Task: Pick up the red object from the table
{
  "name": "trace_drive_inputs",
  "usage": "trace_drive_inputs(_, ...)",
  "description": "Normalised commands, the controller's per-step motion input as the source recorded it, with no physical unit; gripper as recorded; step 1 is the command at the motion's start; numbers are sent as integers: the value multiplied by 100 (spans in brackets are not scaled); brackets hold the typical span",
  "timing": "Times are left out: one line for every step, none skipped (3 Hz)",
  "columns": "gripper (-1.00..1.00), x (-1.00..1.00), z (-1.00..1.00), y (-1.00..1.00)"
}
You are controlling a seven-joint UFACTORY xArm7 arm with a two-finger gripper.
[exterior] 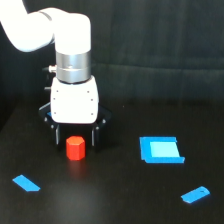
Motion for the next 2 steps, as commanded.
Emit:
trace_drive_inputs(-22,-1,-34,-17)
trace_drive_inputs(-100,9,-37,1)
